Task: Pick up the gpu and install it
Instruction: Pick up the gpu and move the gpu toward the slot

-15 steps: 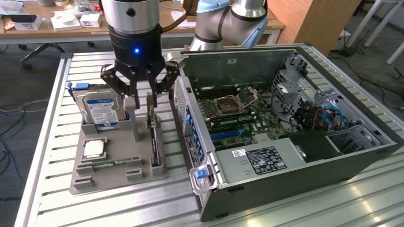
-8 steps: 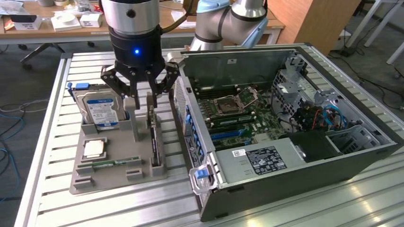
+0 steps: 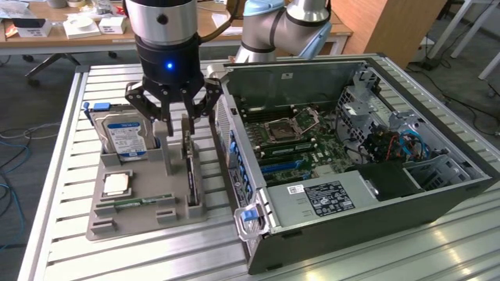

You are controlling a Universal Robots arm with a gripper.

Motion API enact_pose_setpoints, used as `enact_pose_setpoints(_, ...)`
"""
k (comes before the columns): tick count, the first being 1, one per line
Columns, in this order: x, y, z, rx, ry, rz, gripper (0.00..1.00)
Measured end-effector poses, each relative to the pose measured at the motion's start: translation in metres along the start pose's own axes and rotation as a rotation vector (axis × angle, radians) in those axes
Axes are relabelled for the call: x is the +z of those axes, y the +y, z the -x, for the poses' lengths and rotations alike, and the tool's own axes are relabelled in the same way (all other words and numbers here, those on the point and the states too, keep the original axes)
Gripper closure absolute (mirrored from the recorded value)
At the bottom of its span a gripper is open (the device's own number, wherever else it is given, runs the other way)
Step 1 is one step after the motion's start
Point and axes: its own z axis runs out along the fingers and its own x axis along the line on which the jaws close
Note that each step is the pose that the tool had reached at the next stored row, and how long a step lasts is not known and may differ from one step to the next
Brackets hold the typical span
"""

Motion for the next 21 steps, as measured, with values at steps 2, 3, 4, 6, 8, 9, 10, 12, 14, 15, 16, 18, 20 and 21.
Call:
enact_pose_setpoints(2, 0.0004, 0.0000, 0.0000, 0.000, -0.0001, 0.0001, 0.59)
enact_pose_setpoints(3, 0.0003, 0.0000, 0.0000, 0.000, -0.0001, 0.0001, 0.59)
enact_pose_setpoints(4, 0.0003, 0.0000, 0.0000, 0.000, -0.0001, 0.0000, 0.59)
enact_pose_setpoints(6, 0.0008, 0.0000, 0.0000, 0.000, -0.0003, 0.0003, 0.59)
enact_pose_setpoints(8, 0.0015, -0.0001, 0.0000, 0.000, -0.0002, 0.0002, 0.59)
enact_pose_setpoints(9, 0.0017, -0.0001, -0.0001, 0.000, -0.0001, 0.0000, 0.59)
enact_pose_setpoints(10, 0.0020, -0.0001, -0.0001, 0.000, -0.0001, 0.0000, 0.59)
enact_pose_setpoints(12, 0.0021, -0.0001, -0.0001, 0.000, 0.0001, -0.0001, 0.59)
enact_pose_setpoints(14, 0.0022, -0.0001, 0.0000, 0.000, -0.0001, 0.0001, 0.59)
enact_pose_setpoints(15, 0.0022, -0.0001, -0.0001, 0.000, 0.0000, 0.0000, 0.59)
enact_pose_setpoints(16, 0.0023, -0.0001, -0.0001, 0.000, -0.0001, 0.0001, 0.59)
enact_pose_setpoints(18, 0.0032, -0.0001, 0.0000, 0.000, -0.0004, 0.0004, 0.59)
enact_pose_setpoints(20, 0.0044, -0.0002, -0.0001, 0.000, -0.0001, 0.0001, 0.59)
enact_pose_setpoints(21, 0.0052, -0.0002, -0.0001, 0.000, -0.0001, 0.0001, 0.59)
